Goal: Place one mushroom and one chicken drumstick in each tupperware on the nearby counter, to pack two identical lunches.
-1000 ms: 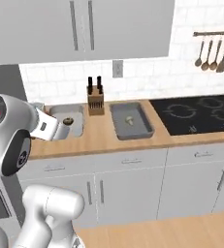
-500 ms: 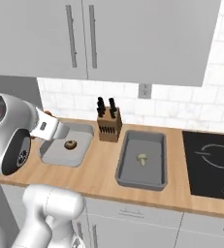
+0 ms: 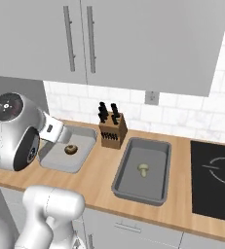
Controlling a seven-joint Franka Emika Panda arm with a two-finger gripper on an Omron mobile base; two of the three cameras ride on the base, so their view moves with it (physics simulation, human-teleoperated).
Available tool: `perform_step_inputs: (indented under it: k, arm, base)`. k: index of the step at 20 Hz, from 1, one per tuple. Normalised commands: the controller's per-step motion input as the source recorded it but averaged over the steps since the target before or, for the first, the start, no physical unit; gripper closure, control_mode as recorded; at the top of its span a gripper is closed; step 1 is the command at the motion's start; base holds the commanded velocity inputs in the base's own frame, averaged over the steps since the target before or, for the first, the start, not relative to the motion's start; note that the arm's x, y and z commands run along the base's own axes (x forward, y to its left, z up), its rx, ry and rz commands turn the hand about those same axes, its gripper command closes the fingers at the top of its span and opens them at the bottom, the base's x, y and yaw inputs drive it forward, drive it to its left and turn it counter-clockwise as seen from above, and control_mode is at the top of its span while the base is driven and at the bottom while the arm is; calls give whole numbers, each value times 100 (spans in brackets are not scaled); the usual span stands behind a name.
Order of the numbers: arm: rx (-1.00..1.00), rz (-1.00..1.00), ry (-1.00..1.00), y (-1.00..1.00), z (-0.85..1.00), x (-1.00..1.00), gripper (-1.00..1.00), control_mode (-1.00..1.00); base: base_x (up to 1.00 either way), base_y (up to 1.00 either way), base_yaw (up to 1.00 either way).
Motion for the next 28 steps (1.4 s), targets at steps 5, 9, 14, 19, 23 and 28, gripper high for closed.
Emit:
perform_step_inputs:
  k: [5, 9, 14, 19, 23, 28]
  arm:
    - [2, 2, 50, 14, -74, 51, 100, -100]
    - [5, 0, 48, 3, -55, 82, 100, -100]
    - [0, 0, 20, 14, -53, 90, 100, -100]
    - [-13, 1, -3, 50, -70, 46, 100, -100]
    - [-12, 1, 0, 23, -79, 46, 100, -100]
    - [-2, 2, 4, 0, -60, 50, 100, -100]
  base:
    - [0, 0, 0]
    - [0, 0, 0]
    - [0, 0, 0]
    - [0, 0, 0]
    - [0, 0, 0]
    - [0, 0, 0]
